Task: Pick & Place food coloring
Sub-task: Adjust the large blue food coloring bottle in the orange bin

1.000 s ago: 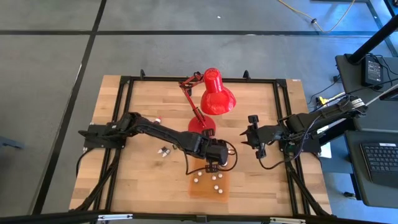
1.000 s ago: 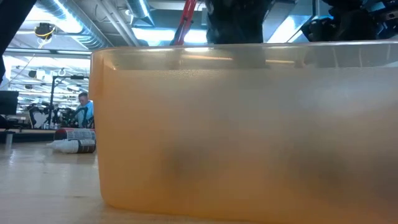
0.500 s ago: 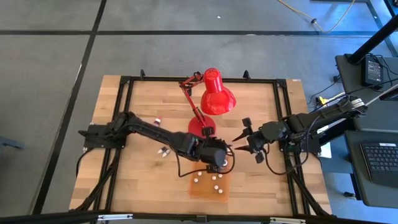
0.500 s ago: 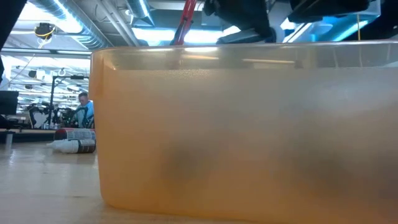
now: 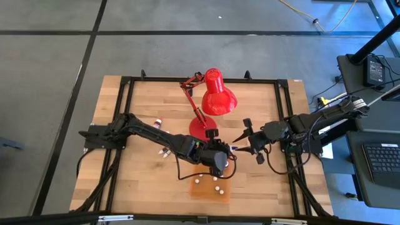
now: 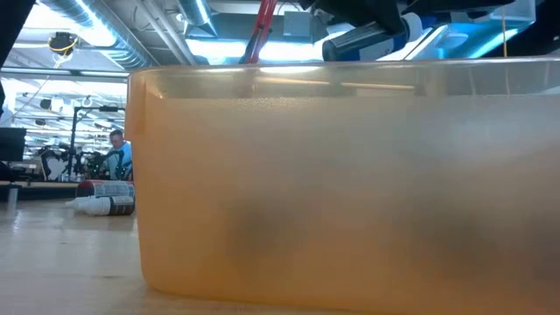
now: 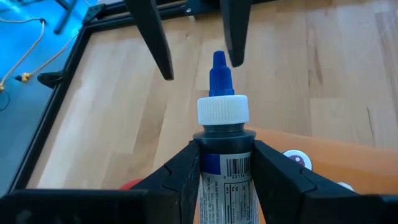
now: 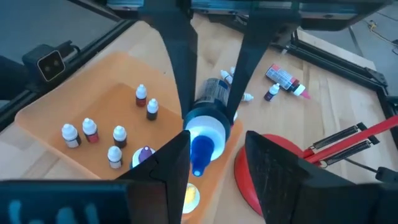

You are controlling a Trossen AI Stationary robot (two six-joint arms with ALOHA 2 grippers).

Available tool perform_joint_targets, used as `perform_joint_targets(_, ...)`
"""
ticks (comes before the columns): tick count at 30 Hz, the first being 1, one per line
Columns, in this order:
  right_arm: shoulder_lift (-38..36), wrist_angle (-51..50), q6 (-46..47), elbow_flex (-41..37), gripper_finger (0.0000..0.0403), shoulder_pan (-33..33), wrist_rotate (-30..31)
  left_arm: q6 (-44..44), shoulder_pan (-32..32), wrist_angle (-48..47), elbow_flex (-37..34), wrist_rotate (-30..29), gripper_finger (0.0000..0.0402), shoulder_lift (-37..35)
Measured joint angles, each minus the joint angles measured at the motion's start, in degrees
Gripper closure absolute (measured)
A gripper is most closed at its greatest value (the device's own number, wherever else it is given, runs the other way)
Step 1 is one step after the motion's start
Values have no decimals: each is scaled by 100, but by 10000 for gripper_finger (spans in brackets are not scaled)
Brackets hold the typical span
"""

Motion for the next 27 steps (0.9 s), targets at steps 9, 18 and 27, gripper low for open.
perform_joint_targets(9,0,-5,32,0,144,0,-35,-17,5,2,0,-12,275,0)
perform_joint_targets(18,222,103,41,0,104,0,-35,-190,17,250,0,-76,275,7)
perform_joint_targets(27,457,206,33,0,147,0,70,-256,24,345,0,-120,275,7)
